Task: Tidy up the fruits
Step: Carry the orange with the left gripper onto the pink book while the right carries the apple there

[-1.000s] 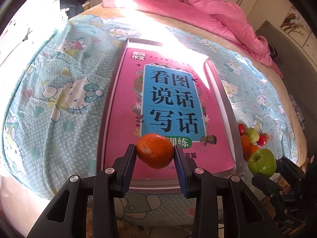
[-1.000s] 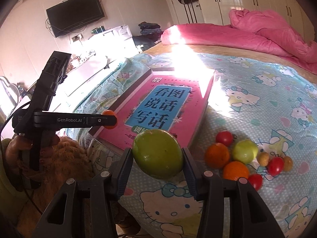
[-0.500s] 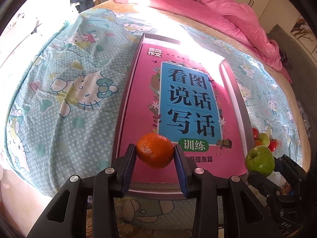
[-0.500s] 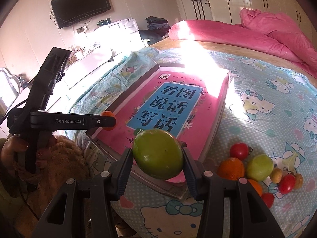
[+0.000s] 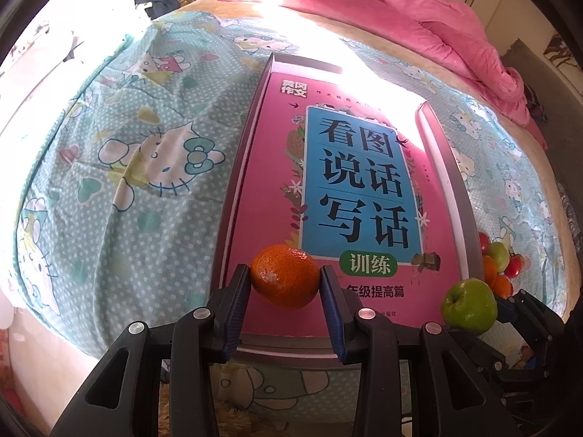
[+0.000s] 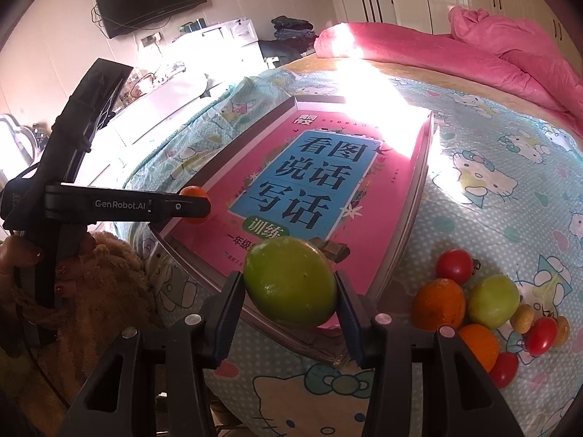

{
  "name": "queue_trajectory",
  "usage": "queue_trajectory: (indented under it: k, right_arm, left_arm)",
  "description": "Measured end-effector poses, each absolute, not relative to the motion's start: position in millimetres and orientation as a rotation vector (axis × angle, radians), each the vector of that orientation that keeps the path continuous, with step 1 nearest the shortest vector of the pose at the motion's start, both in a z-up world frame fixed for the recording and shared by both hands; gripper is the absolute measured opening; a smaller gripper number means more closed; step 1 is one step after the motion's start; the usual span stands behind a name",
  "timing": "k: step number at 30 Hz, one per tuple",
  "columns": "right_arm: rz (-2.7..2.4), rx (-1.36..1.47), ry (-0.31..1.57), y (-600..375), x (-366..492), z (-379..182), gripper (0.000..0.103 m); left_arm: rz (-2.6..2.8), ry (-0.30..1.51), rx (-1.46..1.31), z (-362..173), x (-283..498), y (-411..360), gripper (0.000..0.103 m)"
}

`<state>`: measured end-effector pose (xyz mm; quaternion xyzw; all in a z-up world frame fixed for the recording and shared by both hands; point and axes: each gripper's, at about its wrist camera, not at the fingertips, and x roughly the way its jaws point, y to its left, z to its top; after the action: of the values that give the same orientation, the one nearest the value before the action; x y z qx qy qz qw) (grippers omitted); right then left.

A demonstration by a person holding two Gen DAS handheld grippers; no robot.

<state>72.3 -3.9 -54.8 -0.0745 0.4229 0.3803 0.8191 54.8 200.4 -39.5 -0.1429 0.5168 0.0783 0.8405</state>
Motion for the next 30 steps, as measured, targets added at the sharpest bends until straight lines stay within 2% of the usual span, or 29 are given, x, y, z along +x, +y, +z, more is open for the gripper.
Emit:
queue_trajectory:
  k: [30]
  right_arm:
    - [0.809, -0.163, 0.917, -6.7, 70.5, -60.6, 0.050]
  left_arm:
    - [0.165, 1.122, -0.288, -45.4, 59.5, 199.9, 0.040]
